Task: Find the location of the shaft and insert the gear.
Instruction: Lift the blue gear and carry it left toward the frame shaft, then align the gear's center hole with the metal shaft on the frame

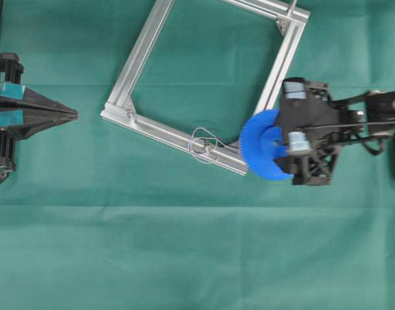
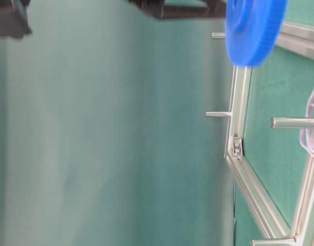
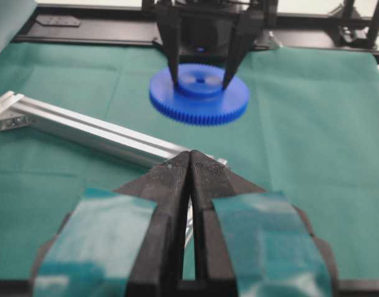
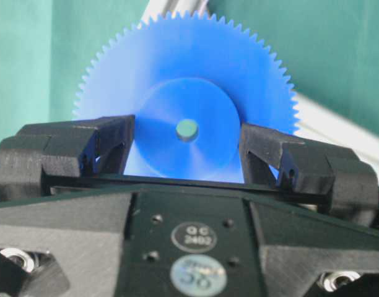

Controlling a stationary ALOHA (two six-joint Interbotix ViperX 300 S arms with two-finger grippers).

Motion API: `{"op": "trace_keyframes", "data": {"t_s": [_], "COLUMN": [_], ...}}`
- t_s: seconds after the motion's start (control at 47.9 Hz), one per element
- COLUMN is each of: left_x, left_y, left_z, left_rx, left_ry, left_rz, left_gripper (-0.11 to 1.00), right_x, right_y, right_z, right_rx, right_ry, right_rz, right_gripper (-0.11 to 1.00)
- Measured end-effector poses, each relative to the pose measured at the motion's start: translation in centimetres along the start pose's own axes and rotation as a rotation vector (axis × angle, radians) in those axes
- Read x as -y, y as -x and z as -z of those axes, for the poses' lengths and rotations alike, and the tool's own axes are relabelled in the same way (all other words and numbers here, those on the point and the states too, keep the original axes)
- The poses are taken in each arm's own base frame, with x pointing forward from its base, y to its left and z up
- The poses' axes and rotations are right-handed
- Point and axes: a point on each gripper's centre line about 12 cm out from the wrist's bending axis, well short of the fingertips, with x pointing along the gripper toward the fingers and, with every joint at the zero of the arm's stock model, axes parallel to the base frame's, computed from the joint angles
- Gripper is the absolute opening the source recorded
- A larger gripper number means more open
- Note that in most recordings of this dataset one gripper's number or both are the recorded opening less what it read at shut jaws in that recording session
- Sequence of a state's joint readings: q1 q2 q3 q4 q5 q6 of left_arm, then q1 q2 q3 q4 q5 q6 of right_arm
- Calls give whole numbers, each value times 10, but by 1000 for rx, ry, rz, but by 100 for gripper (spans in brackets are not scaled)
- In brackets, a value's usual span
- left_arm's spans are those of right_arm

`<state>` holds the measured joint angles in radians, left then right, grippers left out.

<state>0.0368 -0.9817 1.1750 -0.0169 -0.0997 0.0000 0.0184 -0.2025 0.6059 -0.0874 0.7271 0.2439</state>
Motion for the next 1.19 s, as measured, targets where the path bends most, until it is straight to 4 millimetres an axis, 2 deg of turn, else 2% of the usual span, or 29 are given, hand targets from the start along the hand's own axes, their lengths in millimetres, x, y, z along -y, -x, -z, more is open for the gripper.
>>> {"op": "trace_keyframes", "data": {"t_s": [0.272,0.501,0.752,1.19], "left_x": [0,0,0,0], "left_y": [0,1,3,3], "left_z": [1,-1,-2,-2], "left_rx": [-2,8,12,3], "left_ry": [0,0,-2,0], "left_rz": [0,0,0,0], "left_gripper": [1,1,1,1], "right_x": [0,8,8,7], "right_y": [-13,-18,-23,-46], "right_z": [-40,-63,-71,-69], "right_rx": [24,45,45,5], "right_ry": [-14,-36,-40,-41], "right_rz": [10,20,22,27], "right_gripper": [69,69,69,69]}}
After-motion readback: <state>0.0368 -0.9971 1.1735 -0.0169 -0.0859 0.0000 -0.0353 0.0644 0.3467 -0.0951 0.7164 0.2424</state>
